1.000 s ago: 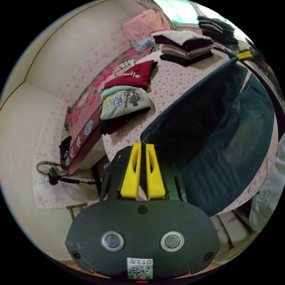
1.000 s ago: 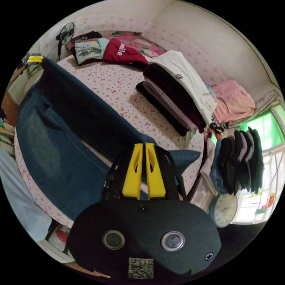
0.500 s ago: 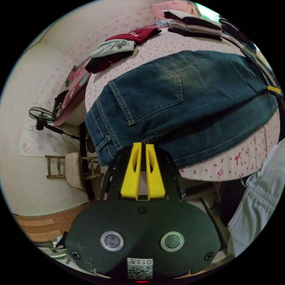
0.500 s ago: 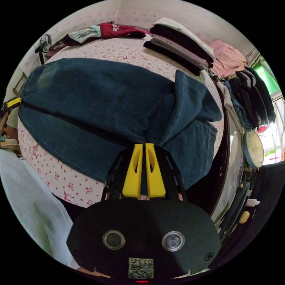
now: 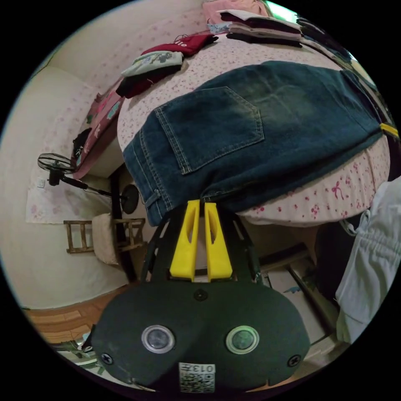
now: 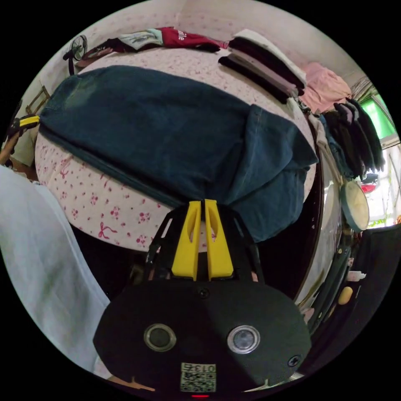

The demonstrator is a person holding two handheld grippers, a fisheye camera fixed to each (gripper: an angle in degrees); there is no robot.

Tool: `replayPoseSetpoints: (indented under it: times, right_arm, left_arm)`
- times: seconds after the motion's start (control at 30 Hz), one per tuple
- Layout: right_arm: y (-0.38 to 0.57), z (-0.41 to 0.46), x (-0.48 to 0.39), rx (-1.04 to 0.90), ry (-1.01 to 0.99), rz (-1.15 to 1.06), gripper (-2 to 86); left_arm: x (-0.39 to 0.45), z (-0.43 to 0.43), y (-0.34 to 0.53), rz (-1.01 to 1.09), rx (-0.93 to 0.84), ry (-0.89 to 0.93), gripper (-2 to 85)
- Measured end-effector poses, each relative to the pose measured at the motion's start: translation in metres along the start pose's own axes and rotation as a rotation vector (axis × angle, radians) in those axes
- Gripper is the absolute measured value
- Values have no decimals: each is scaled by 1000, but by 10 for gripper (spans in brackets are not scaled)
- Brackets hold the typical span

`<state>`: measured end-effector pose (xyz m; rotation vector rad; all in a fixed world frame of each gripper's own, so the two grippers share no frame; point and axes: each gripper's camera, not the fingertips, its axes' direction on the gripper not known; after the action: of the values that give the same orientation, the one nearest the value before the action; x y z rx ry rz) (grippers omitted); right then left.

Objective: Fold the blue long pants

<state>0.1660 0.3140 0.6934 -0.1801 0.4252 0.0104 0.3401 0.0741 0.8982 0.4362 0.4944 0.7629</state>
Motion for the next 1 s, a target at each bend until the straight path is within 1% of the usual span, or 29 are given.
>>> replayPoseSetpoints:
  times: [0.03,0.13,0.27,0.4,0.53,0.63,0.67,0.8,0.87,0.93,1.0]
  right_arm:
    - [7,7,-2,-4,-1,13,12]
    - [19,1,4,1,-21,32,11]
    - [41,-18,11,70,-4,42,11]
    - [57,4,11,0,-29,20,12]
    - [72,-1,28,17,-70,73,16]
    - [85,6,32,2,-77,60,21]
    - [90,6,34,25,-69,66,24]
    - [104,3,47,2,-100,62,35]
    - [119,-6,64,5,-110,96,46]
    - [132,-16,84,33,-57,189,60]
    - [140,-24,105,83,-16,280,84]
  left_arm:
    - [5,1,4,9,18,-30,6]
    - [4,-6,9,19,16,-28,5]
    - [-2,-21,25,2,82,-14,5]
    - [12,10,37,31,16,26,5]
    - [24,4,44,64,34,-26,5]
    - [31,19,51,90,27,-20,6]
    - [33,21,52,91,26,-24,5]
    - [48,18,61,113,-6,-102,0]
    - [44,11,70,68,-24,-125,-1]
    - [23,-18,82,-95,85,-90,-2]
    - [16,-37,78,-159,177,-61,-3]
